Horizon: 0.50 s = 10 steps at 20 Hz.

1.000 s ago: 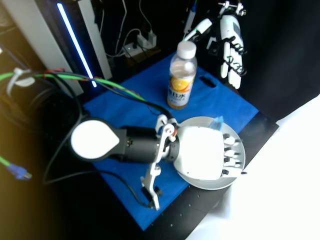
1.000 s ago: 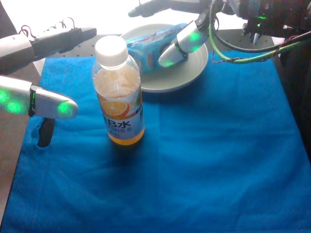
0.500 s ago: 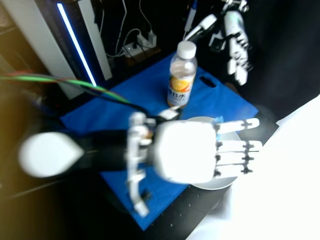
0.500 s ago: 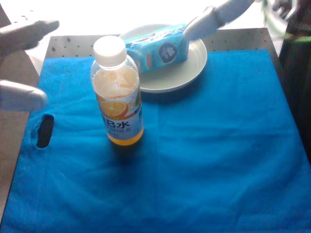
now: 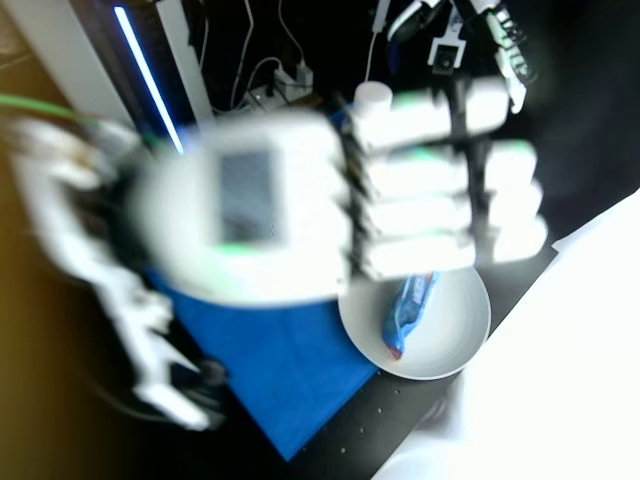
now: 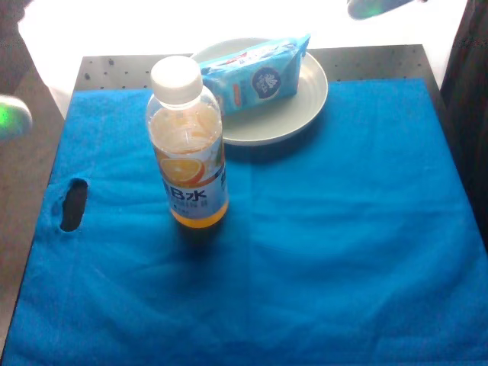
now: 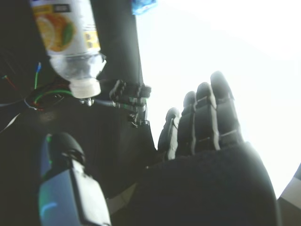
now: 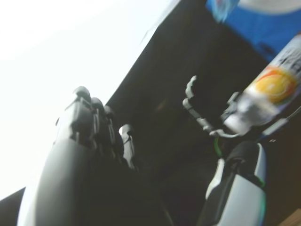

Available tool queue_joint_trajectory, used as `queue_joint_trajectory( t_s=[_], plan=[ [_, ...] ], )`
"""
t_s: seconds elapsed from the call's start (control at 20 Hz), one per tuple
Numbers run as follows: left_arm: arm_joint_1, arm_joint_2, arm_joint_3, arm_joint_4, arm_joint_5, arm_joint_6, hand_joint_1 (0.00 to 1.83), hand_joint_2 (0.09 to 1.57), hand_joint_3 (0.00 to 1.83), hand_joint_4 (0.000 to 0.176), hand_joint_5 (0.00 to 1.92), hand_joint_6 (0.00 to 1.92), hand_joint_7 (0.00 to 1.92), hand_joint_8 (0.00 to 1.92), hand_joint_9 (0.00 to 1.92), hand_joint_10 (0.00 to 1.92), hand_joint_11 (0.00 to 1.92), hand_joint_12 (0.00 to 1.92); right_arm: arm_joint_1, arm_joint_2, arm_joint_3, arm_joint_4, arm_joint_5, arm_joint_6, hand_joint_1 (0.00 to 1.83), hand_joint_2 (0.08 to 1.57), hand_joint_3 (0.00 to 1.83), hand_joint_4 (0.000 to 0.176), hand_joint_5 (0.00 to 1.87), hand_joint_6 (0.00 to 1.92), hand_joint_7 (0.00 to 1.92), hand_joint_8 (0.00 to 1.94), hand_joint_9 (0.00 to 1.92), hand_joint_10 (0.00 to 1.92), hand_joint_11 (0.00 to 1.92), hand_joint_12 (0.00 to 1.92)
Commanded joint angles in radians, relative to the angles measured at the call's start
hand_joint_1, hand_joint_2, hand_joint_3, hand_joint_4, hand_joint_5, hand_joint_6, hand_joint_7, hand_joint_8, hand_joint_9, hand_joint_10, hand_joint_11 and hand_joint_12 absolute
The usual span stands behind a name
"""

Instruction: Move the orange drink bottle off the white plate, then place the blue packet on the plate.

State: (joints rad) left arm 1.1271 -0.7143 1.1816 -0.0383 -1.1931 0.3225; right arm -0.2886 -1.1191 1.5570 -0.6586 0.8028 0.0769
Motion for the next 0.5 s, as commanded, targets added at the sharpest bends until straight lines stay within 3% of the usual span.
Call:
queue_joint_trajectory(
  t_s=[0.0, 0.05, 0.15, 0.2, 0.3, 0.45],
  plan=[
    [0.005, 0.013, -0.007, -0.055, -0.184, 0.008, 0.38, 0.85, 0.01, 0.176, 0.00, 0.00, 0.00, 0.00, 0.02, 0.00, 0.00, 0.32, -0.013, 0.011, -0.013, 0.077, 0.103, -0.020, 0.84, 0.59, 0.00, 0.176, 0.00, 0.00, 0.00, 0.00, 0.00, 0.00, 0.00, 0.00],
    [0.021, 0.020, -0.021, -0.077, -0.226, 0.022, 0.36, 0.86, 0.01, 0.176, 0.00, 0.00, 0.00, 0.00, 0.03, 0.01, 0.00, 0.31, -0.042, 0.031, -0.029, 0.121, 0.160, -0.027, 0.82, 0.58, 0.00, 0.176, 0.00, 0.00, 0.00, 0.00, 0.00, 0.00, 0.00, 0.00],
    [0.041, 0.029, -0.035, -0.106, -0.292, 0.038, 0.23, 0.93, 0.01, 0.115, 0.00, 0.00, 0.10, 0.01, 0.11, 0.01, 0.00, 0.42, -0.080, 0.052, -0.055, 0.192, 0.230, -0.051, 0.86, 0.64, 0.02, 0.176, 0.00, 0.00, 0.00, 0.00, 0.00, 0.00, 0.00, 0.00],
    [0.044, 0.036, -0.043, -0.113, -0.321, 0.046, 0.27, 0.92, 0.00, 0.103, 0.01, 0.00, 0.13, 0.01, 0.11, 0.01, 0.00, 0.37, -0.098, 0.067, -0.076, 0.226, 0.256, -0.082, 0.85, 0.66, 0.02, 0.176, 0.00, 0.00, 0.00, 0.00, 0.00, 0.00, 0.00, 0.00],
    [0.044, 0.047, -0.060, -0.116, -0.366, 0.067, 0.34, 0.88, 0.00, 0.140, 0.04, 0.00, 0.14, 0.00, 0.03, 0.00, 0.00, 0.06, -0.154, 0.092, -0.116, 0.322, 0.329, -0.140, 0.85, 0.65, 0.01, 0.176, 0.00, 0.00, 0.00, 0.00, 0.00, 0.00, 0.00, 0.00],
    [0.044, 0.057, -0.080, -0.116, -0.411, 0.092, 0.26, 0.98, 0.01, 0.081, 0.03, 0.00, 0.12, 0.00, 0.04, 0.00, 0.00, 0.02, -0.285, 0.121, -0.150, 0.478, 0.493, -0.155, 0.85, 0.61, 0.00, 0.176, 0.00, 0.00, 0.00, 0.00, 0.00, 0.00, 0.00, 0.00]
  ],
)
